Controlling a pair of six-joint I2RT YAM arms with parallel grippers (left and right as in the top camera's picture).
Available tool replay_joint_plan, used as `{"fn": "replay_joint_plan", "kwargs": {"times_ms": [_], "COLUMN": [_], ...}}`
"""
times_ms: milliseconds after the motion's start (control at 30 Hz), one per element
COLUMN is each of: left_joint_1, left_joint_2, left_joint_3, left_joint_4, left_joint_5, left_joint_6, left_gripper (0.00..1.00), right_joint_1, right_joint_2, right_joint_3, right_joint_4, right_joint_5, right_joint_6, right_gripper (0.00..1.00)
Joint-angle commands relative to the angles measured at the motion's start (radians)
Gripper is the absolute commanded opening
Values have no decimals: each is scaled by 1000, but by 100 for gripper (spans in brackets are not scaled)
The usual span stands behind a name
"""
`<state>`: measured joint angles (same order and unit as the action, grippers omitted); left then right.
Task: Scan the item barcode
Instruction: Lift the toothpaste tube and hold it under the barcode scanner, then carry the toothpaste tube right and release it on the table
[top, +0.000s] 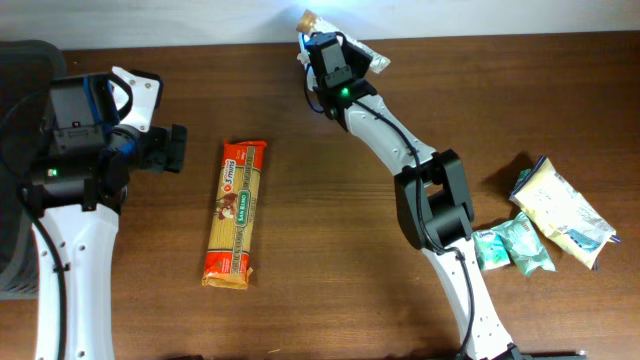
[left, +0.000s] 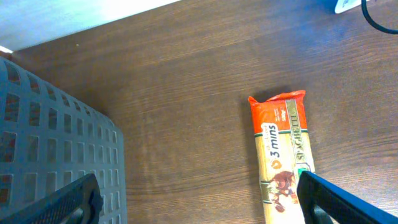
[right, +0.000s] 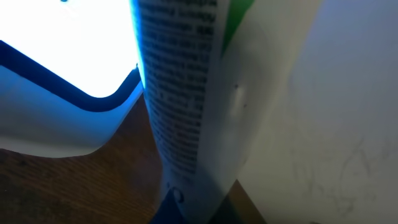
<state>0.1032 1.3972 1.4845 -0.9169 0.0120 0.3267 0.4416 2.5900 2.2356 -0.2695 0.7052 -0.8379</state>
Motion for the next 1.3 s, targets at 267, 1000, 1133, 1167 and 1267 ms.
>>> {"fn": "replay_joint_plan", "kwargs": {"times_ms": [267,1000,1133,1167,1267], "left_joint_1": [3,3,3,3,3], "left_joint_2": [-6,-6,-6,-6,-6], "left_joint_3": [6,6,6,6,6], "left_joint_4": [2,2,2,2,2], "left_joint_5": [11,11,11,11,11], "left_joint_6": [15,15,15,15,15], "left_gripper": [99,99,99,99,99], "right_joint_1": [29,-275,-375,-394,-402], "right_joint_2": [-370,-603,-603,-603,-603], "right_joint_3": [26,-759,-808,-799,-700], "right_joint_4": [-476,-1182,-1088,-1083,-1112], "right_joint_5": [-294,-503,-505,-523,-599], "right_joint_6": [388,951,925,926,924], "right_gripper": [4,4,50,67,73]}}
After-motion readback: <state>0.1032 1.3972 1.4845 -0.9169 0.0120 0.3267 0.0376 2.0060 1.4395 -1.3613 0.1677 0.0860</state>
